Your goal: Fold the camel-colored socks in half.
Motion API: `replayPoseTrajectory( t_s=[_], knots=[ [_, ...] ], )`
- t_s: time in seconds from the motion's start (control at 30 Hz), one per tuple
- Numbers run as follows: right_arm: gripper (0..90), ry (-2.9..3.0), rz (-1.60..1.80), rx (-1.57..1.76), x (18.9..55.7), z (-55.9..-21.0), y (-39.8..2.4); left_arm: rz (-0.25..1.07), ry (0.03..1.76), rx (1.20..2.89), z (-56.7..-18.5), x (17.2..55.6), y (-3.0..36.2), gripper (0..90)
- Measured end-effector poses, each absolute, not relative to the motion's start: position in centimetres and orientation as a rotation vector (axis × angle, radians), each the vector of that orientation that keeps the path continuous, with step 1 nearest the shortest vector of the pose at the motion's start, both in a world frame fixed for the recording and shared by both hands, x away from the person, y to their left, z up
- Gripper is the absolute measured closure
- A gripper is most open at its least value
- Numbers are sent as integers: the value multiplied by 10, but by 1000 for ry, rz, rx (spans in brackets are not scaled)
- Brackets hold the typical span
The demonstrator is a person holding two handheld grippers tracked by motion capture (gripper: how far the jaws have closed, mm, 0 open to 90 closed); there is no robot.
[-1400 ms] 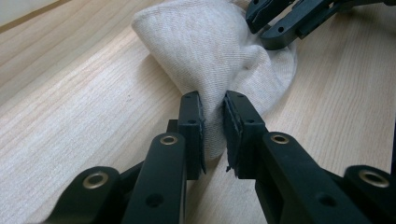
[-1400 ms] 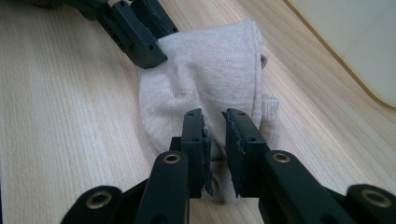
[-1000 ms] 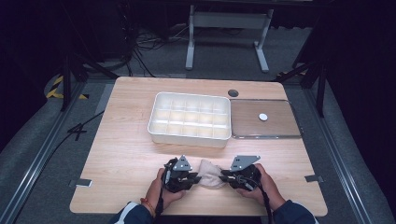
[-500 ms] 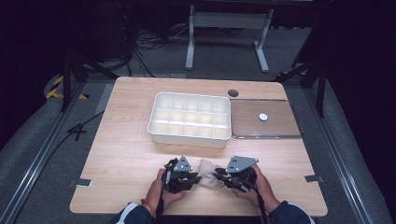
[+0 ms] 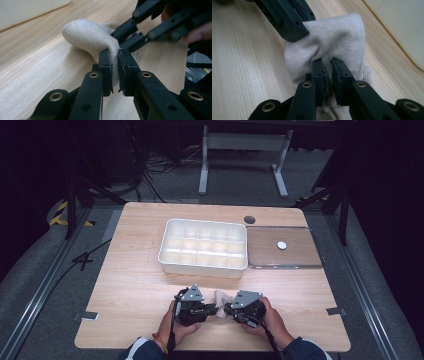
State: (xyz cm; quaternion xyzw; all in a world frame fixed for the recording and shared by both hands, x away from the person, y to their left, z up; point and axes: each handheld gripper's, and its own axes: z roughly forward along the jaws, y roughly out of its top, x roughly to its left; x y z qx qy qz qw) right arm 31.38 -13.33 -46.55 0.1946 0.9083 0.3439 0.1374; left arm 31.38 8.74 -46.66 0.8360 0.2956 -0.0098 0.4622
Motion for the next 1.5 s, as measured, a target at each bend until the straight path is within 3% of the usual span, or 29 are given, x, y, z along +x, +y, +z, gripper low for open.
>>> replayPoseTrajectory(
  t_s=[0.4, 0.57, 0.8, 1.17, 1.23, 1.33, 1.37, 1.5],
  knots=[
    [800, 2613, 987, 520, 311, -467, -118, -17, 736, 2005, -463, 315, 87, 818],
    [701, 2633, 1084, 557, 314, -465, -126, -9, 738, 2005, -463, 316, 91, 823],
    [800, 2677, 1159, 543, 312, -464, -131, -19, 736, 2011, -463, 315, 90, 826],
    [787, 2687, 1167, 547, 312, -471, -123, -22, 722, 2008, -464, 313, 85, 830],
    [756, 2692, 1183, 549, 312, -472, -122, -9, 722, 2021, -463, 312, 85, 831],
    [565, 2692, 1208, 544, 313, -471, -124, -5, 729, 2021, -464, 313, 87, 832],
    [540, 2695, 1204, 541, 313, -470, -125, -3, 723, 2022, -464, 313, 88, 833],
    [541, 2661, 1224, 567, 314, -460, -140, 15, 728, 2021, -463, 313, 91, 833]
  ],
)
